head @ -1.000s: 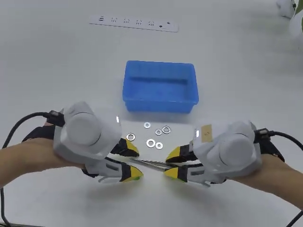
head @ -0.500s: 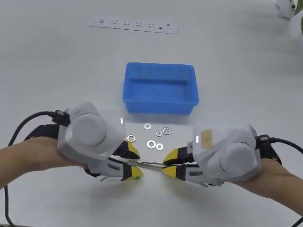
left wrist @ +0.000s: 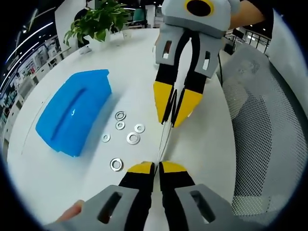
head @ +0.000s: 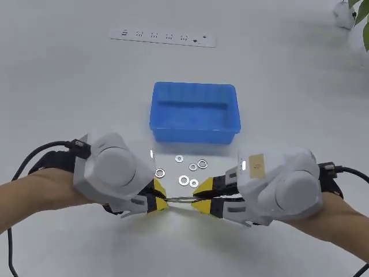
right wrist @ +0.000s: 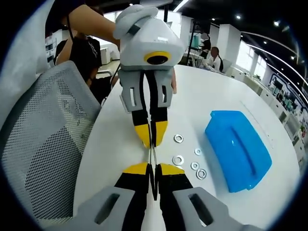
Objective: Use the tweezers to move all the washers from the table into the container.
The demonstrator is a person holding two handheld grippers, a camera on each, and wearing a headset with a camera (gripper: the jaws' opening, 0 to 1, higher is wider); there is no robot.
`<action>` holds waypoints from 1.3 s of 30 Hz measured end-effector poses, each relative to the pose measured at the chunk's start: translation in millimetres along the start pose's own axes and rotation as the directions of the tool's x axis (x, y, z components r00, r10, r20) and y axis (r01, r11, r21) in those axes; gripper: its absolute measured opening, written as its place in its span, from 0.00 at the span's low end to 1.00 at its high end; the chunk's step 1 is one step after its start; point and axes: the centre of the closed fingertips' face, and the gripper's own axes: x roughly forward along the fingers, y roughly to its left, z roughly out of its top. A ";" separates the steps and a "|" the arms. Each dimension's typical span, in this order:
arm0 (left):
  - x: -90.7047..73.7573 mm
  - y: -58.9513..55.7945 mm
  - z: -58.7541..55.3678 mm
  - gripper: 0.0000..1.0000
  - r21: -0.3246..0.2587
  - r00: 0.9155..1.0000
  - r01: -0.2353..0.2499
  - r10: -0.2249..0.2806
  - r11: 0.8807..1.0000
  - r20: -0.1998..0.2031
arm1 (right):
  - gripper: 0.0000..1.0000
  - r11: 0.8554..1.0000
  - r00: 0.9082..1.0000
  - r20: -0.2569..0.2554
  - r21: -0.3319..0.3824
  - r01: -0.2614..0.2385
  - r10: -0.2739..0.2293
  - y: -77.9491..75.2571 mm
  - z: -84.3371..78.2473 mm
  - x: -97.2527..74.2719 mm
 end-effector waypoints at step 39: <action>-43.8 -2.1 21.6 0.16 0.087 0.998 -0.026 0.021 0.996 0.058 | 0.07 0.999 0.993 0.117 -0.038 -0.010 0.014 5.2 11.8 -3.6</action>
